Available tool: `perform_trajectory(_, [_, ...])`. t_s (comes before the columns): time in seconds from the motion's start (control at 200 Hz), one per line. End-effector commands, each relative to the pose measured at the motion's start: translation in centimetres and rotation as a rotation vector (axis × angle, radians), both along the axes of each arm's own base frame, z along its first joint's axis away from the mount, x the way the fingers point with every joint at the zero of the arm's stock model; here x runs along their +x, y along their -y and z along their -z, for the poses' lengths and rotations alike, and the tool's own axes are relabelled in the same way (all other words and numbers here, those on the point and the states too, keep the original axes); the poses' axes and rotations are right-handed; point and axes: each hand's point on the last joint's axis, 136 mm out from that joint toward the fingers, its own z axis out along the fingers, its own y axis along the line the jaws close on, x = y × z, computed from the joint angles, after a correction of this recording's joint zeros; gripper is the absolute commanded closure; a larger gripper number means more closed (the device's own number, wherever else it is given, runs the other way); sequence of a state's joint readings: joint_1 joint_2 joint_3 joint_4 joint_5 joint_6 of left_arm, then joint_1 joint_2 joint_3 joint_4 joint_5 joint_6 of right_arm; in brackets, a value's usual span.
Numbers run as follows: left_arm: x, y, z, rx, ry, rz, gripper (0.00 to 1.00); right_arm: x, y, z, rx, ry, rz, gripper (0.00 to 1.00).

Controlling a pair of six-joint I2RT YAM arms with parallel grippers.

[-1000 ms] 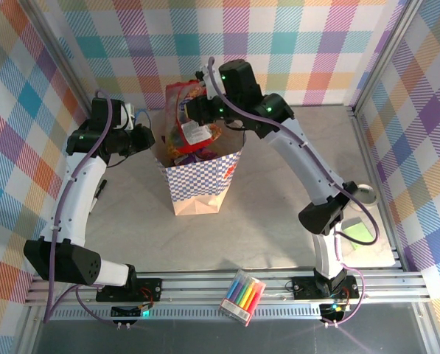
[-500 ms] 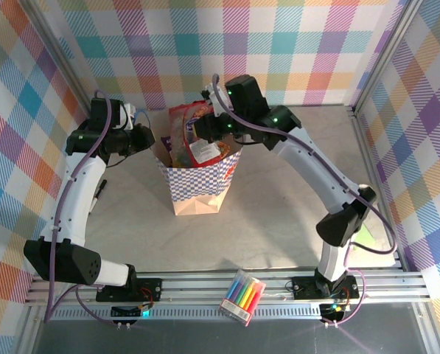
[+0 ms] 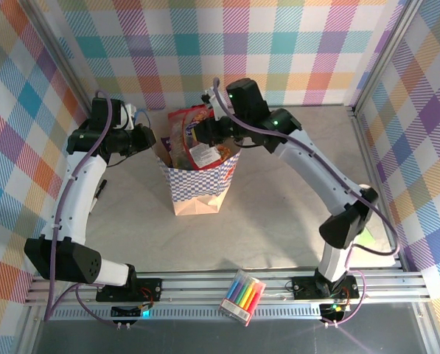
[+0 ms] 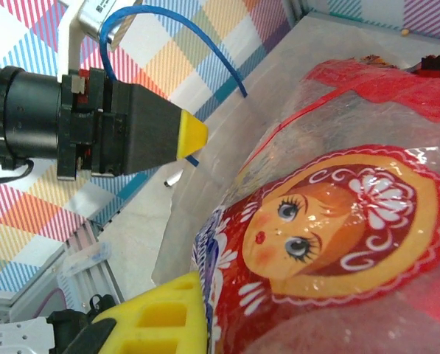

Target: Place the snacks into the paper bag

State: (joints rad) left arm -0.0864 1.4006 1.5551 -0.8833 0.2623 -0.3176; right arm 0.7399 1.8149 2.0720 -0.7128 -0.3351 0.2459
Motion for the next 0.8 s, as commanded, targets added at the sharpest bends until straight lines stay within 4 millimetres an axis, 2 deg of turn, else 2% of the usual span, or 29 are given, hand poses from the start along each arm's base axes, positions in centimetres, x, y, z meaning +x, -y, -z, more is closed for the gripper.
perform_trajectory(0.0, [0.3,-0.1,0.2,-0.018,0.001,-0.001,0.76,0.4,-1.8,-3.8,0.111,0.076,-0.071,1.00])
perform_trajectory(0.2, [0.2,-0.1,0.4,-0.015,-0.005,-0.001,0.76,1.5,-3.3,-2.2,0.131,-0.020,-0.103,1.00])
perform_trajectory(0.31, [0.2,-0.2,0.6,-0.014,-0.008,-0.005,0.76,1.9,-3.2,-1.1,0.107,-0.053,-0.089,1.00])
perform_trajectory(0.44, [0.2,-0.2,0.5,-0.010,-0.006,-0.007,0.76,2.0,-1.7,0.4,0.057,-0.077,-0.035,1.00])
perform_trajectory(0.565, [0.3,-0.6,0.5,0.003,-0.006,-0.020,0.76,2.2,0.8,2.2,0.017,-0.111,0.044,1.00])
perform_trajectory(0.67, [0.4,-0.6,0.4,0.001,-0.004,-0.020,0.76,2.8,2.8,4.7,-0.065,-0.147,0.120,1.00])
perform_trajectory(0.795, [0.4,-0.5,0.2,-0.005,-0.001,-0.019,0.76,3.2,4.0,7.6,-0.159,-0.184,0.172,1.00])
